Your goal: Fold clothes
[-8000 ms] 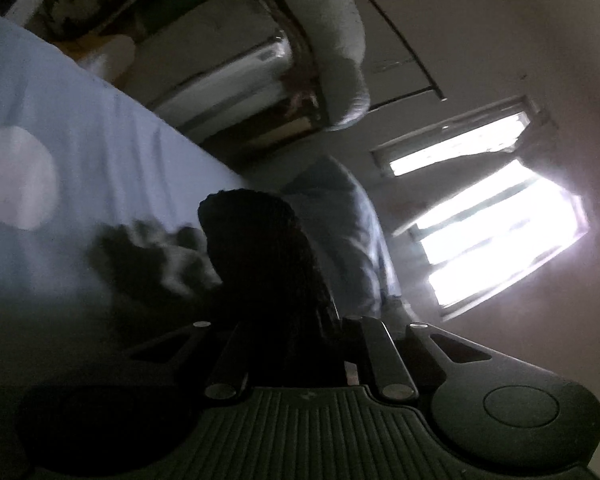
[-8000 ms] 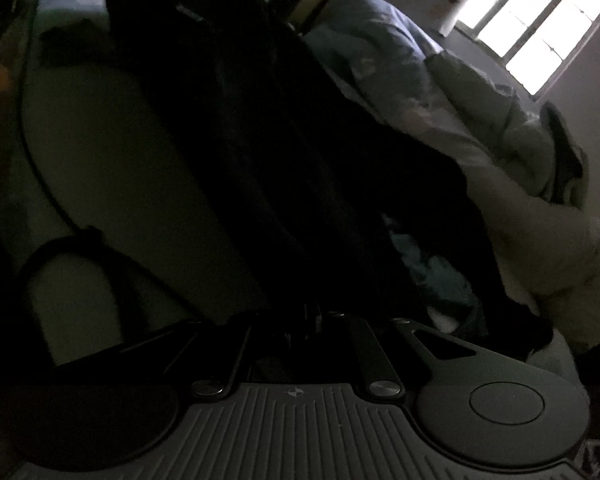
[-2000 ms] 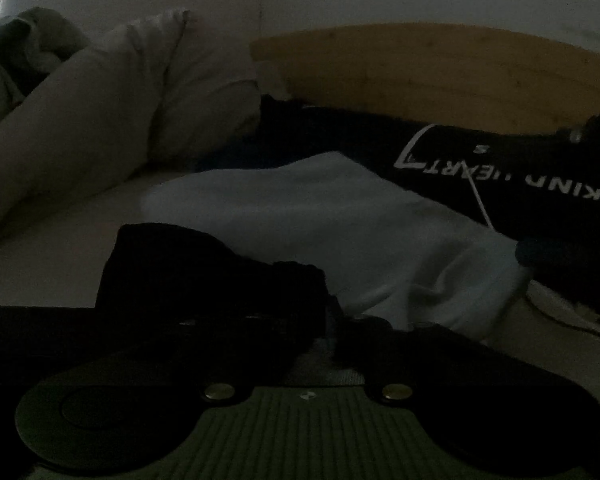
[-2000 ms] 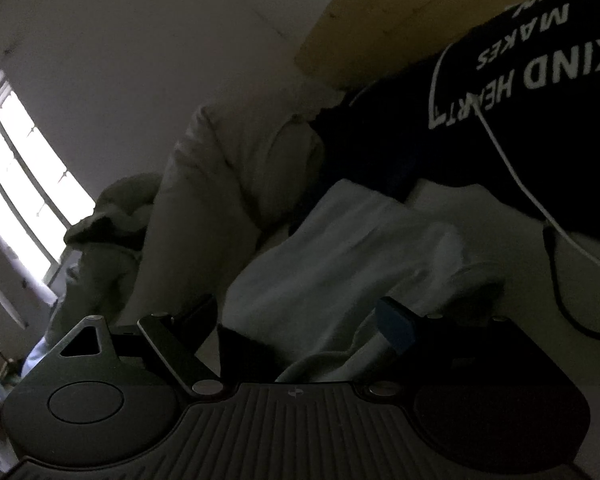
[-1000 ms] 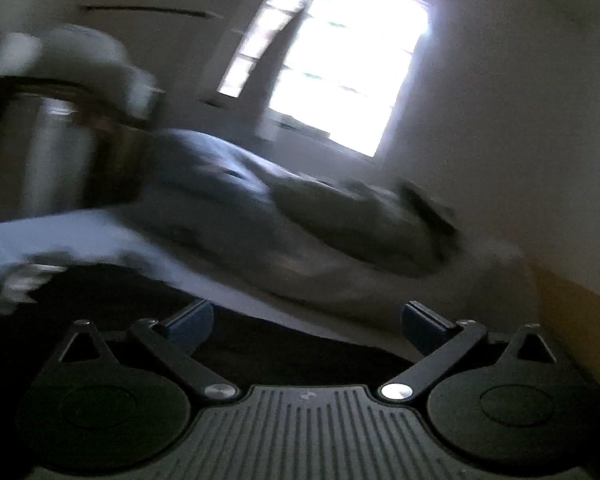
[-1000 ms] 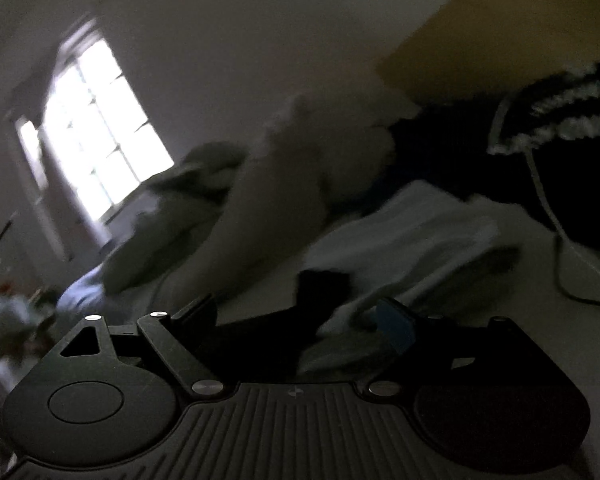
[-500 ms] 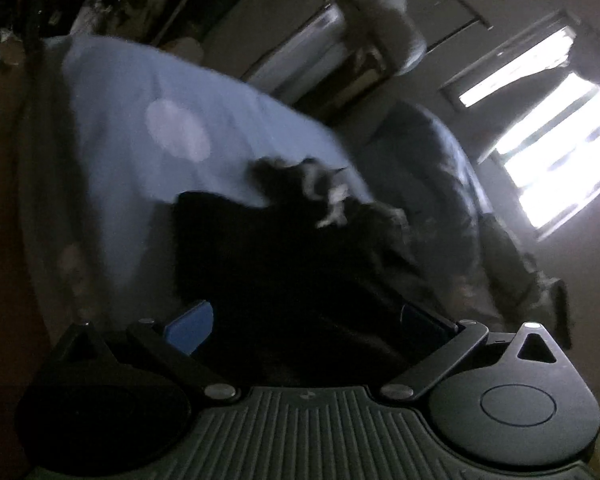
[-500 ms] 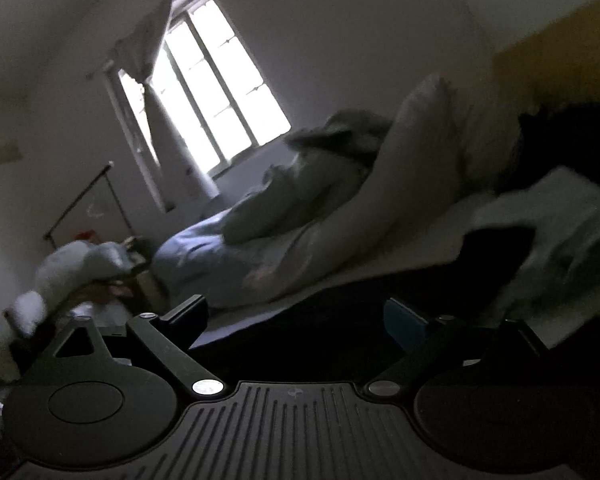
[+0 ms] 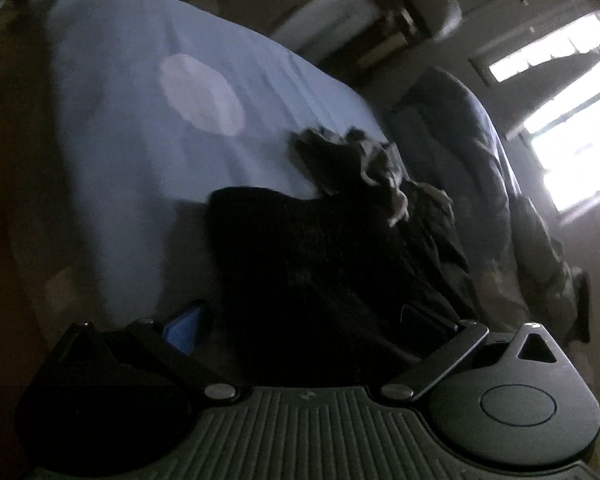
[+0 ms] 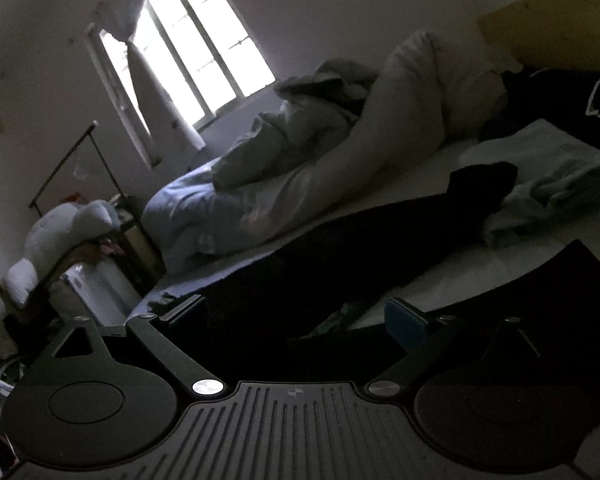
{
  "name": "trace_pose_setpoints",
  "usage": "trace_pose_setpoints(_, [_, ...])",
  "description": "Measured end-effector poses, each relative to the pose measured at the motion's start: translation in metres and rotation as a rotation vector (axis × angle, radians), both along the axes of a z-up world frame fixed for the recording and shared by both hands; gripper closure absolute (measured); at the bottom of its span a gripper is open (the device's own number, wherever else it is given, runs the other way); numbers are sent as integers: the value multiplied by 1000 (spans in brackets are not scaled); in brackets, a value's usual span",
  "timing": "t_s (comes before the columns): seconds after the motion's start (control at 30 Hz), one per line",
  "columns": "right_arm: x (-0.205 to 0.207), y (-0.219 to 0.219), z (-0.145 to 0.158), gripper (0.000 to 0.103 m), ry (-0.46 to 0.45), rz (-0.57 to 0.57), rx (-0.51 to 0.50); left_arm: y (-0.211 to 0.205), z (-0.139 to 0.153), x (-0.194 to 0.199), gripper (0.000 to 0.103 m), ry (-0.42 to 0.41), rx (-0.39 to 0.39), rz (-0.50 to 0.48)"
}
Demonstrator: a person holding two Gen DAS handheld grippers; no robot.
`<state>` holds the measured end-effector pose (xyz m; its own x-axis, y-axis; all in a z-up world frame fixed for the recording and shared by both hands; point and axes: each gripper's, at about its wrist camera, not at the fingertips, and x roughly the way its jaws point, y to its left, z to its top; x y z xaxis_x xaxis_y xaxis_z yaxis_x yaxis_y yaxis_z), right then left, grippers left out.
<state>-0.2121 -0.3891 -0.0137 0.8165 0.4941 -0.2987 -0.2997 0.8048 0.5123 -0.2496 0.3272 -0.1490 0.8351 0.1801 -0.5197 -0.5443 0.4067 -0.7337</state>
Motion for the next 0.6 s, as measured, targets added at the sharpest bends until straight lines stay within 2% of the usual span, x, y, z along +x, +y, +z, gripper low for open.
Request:
trace_pose_setpoints(0.1, [-2, 0, -2, 7, 8, -12, -2, 9, -4, 15, 0, -24, -19, -56])
trace_pose_setpoints(0.23, [-6, -7, -9, 7, 38, -34, 25, 6, -14, 12, 2, -64, -51, -102])
trace_pose_setpoints(0.27, [-6, -10, -12, 7, 45, -45, 33, 5, -16, 10, 7, -75, -62, -113])
trace_pose_setpoints(0.33, [-9, -21, -20, 7, 66, -75, 44, 3, -23, 7, 40, -89, -101, -127])
trace_pose_setpoints(0.37, [-11, -28, -25, 7, 76, -97, 47, 2, -28, 5, 47, -98, -126, -138])
trace_pose_setpoints(0.4, [-12, -35, -30, 7, 85, -123, 49, 1, -31, 3, 63, -109, -146, -149])
trace_pose_setpoints(0.43, [-15, -45, -36, 7, 94, -167, 45, -1, -32, 2, 73, -116, -148, -158])
trace_pose_setpoints(0.5, [-22, -71, -51, 7, 106, -309, 36, -8, -29, 2, 80, -116, -127, -164])
trace_pose_setpoints(0.6, [-32, -116, -83, 11, 183, -544, 129, -17, -17, 2, 83, -136, -97, -157])
